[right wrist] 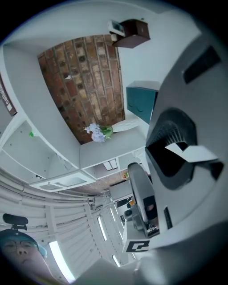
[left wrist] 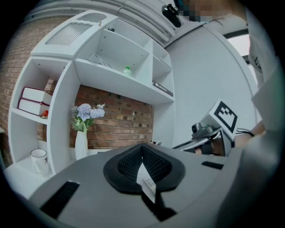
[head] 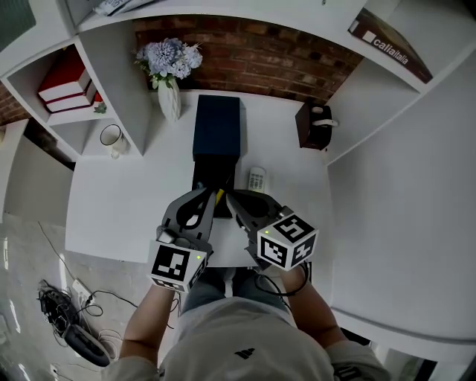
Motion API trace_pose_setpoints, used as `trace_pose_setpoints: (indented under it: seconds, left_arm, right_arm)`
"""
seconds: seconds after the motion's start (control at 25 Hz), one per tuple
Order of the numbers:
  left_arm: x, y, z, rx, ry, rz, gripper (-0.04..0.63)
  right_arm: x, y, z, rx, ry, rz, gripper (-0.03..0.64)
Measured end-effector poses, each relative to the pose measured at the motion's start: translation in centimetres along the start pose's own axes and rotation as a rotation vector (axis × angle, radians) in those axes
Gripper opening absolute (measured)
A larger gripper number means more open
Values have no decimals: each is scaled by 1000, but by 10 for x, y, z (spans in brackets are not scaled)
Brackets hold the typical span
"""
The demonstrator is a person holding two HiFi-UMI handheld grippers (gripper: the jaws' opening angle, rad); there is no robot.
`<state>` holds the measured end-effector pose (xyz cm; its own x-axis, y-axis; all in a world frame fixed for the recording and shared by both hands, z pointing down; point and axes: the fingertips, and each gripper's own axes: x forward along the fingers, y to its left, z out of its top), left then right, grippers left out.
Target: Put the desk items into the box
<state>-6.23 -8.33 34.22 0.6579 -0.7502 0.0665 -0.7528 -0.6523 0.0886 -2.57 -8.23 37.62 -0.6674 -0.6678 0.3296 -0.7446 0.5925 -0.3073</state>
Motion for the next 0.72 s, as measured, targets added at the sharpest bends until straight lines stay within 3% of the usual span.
trace_pose_setpoints:
  seconds: [0.36, 0.72]
  left_arm:
    - [15, -28, 7, 17, 7, -27, 11]
    - [17, -38, 6, 38, 31, -1, 11]
  right_arm:
    - [-39, -1, 26, -64, -111, 12, 9]
    - [-46, -5, 27, -51, -126, 40, 9]
